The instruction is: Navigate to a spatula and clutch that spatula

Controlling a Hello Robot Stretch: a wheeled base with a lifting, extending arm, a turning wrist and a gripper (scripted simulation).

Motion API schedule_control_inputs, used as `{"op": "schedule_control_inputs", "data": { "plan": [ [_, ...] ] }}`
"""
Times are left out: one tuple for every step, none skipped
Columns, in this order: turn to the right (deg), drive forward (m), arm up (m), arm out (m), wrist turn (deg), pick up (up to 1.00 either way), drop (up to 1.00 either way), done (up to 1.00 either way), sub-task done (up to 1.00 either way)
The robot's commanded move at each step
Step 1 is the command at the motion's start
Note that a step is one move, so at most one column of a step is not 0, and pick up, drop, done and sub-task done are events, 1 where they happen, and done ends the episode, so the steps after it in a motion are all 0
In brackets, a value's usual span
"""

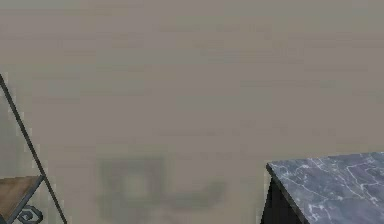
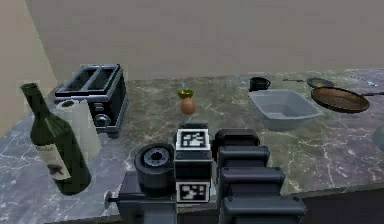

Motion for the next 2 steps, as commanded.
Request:
{"op": "schedule_control_inputs", "data": {
  "plan": [
    [0.0, 0.0, 0.0, 0.0, 45.0, 0.0, 0.0, 0.0, 0.0],
    [0.0, 0.0, 0.0, 0.0, 45.0, 0.0, 0.0, 0.0, 0.0]
  ]
}}
